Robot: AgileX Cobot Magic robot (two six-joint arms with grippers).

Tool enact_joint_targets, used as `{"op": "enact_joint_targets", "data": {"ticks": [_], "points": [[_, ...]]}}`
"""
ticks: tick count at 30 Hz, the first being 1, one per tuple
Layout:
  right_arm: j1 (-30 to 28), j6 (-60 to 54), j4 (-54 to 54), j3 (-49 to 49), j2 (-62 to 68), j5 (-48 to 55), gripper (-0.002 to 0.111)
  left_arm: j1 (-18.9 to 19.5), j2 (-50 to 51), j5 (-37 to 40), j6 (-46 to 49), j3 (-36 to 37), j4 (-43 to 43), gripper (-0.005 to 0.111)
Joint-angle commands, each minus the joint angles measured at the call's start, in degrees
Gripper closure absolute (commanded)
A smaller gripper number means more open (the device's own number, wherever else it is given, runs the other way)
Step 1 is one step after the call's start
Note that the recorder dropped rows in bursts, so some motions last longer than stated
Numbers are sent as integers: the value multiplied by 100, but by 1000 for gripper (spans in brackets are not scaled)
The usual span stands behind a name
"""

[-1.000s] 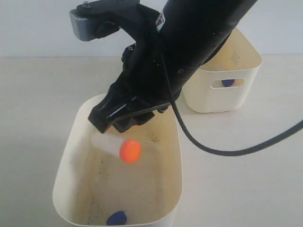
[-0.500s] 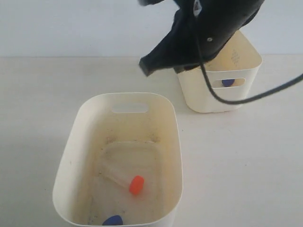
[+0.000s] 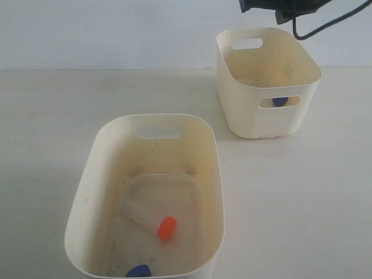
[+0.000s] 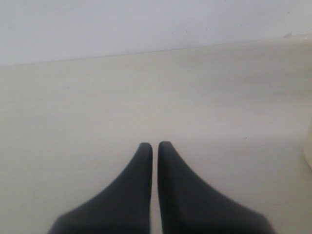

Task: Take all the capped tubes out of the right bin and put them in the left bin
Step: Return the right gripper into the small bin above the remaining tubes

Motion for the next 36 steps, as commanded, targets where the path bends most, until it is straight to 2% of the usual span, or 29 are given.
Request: {"op": "enact_joint_targets", "data": {"ticks": [1,7,12,20,28,36], "points": [[-135,-304,-41,-1103,862,802,109,-8,3,-33,-54,-21,-65,102],[-258,-776,208,-2253,1829,1708,109,-8,3,-33,-54,-21,-65,102],[-469,-1126,973,-2814,2415,1942,109,-8,3,-33,-54,-21,-65,102],[-805,-1243,1612,-3117,2799,1946,109,-8,3,-33,-54,-21,-65,102],[-881,-1561,2282,-3117,2811,1595,109,-8,3,-33,-54,-21,-65,102],[-881,-1476,2341,-3208,3140,1546,109,-8,3,-33,-54,-21,-65,102]]}}
